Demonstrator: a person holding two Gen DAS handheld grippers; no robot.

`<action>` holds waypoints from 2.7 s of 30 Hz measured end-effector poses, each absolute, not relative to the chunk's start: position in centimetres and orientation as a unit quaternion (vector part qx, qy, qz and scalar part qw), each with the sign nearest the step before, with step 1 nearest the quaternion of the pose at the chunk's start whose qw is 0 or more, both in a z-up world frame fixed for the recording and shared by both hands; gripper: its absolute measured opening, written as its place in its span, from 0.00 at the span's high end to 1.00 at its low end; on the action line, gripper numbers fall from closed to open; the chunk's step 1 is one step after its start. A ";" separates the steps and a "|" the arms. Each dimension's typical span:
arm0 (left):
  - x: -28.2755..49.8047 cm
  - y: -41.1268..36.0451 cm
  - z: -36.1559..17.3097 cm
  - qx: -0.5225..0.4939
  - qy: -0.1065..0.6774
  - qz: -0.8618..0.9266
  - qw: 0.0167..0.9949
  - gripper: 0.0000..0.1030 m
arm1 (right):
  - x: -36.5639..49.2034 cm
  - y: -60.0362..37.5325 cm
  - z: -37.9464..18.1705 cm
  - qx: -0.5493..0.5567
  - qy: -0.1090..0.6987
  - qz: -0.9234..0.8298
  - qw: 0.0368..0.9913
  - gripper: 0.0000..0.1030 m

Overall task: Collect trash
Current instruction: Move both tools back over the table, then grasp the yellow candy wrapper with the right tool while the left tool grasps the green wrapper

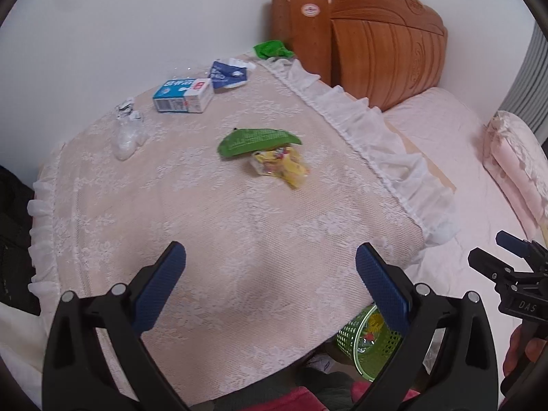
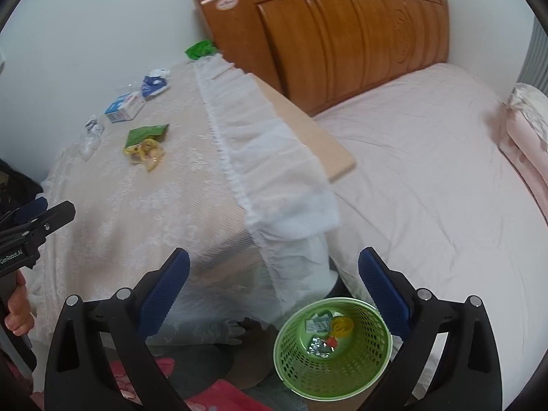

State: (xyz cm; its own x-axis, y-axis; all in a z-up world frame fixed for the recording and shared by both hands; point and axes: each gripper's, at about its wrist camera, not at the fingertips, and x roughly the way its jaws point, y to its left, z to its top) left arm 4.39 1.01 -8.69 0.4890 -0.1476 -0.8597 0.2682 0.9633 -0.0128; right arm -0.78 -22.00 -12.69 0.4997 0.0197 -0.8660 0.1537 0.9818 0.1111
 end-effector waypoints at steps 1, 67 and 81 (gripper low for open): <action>4.8 1.8 -8.7 0.057 0.492 -0.115 0.861 0.07 | 0.0 -21.1 -12.7 0.082 0.499 -0.027 0.862 0.05; 22.9 -3.8 -18.1 0.285 0.459 -0.347 0.766 0.63 | 9.4 -15.7 -18.8 0.169 0.511 0.019 0.842 0.72; 15.9 3.2 -13.0 0.120 0.486 -0.242 0.831 0.68 | 8.1 -13.6 -15.9 0.130 0.505 0.060 0.851 0.72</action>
